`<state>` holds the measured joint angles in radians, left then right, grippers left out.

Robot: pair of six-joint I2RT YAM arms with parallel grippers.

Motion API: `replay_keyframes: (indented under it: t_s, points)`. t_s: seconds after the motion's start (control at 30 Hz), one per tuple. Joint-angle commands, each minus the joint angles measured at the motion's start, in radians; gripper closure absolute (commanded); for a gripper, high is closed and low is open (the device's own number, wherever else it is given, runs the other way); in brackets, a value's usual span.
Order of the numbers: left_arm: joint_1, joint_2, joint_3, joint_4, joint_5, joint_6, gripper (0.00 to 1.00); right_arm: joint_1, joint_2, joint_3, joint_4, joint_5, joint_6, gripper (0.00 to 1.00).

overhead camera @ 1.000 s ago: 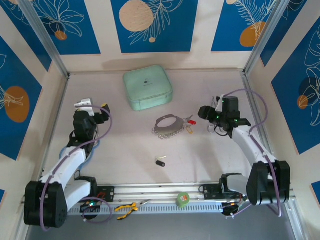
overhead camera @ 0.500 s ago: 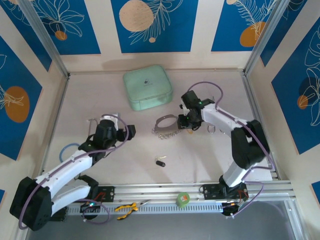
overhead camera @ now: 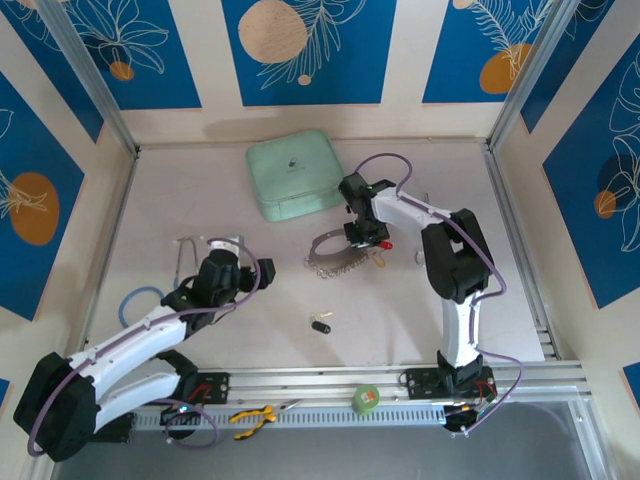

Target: Put the keys on the keyring

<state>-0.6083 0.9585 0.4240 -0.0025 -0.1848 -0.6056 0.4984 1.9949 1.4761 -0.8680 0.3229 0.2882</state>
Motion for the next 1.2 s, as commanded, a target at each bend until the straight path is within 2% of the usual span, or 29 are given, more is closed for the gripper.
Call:
replay_keyframes:
  t_s: [0.0, 0.13, 1.0, 1.03, 1.13, 1.17]
  points:
    - [-0.011, -0.015, -0.020, 0.010, -0.025, -0.023, 0.10, 0.010, 0.026, 0.043, -0.074, 0.048, -0.013, 0.76]
    - [-0.010, -0.021, -0.033, 0.021, -0.028, -0.034, 0.10, 0.011, 0.049, 0.065, -0.092, 0.056, -0.017, 0.81]
    - [-0.011, -0.049, -0.039, 0.000, -0.050, -0.033, 0.10, 0.009, 0.110, 0.108, -0.153, 0.058, -0.026, 0.87]
    - [-0.011, -0.051, -0.038, -0.001, -0.050, -0.033, 0.10, 0.009, 0.110, 0.110, -0.152, 0.057, -0.027, 0.88]
    - [-0.011, -0.053, -0.038, -0.003, -0.053, -0.031, 0.10, 0.010, 0.104, 0.113, -0.153, 0.062, -0.025, 1.00]
    - [-0.011, -0.055, -0.038, -0.004, -0.053, -0.030, 0.10, 0.011, 0.098, 0.112, -0.151, 0.066, -0.025, 1.00]
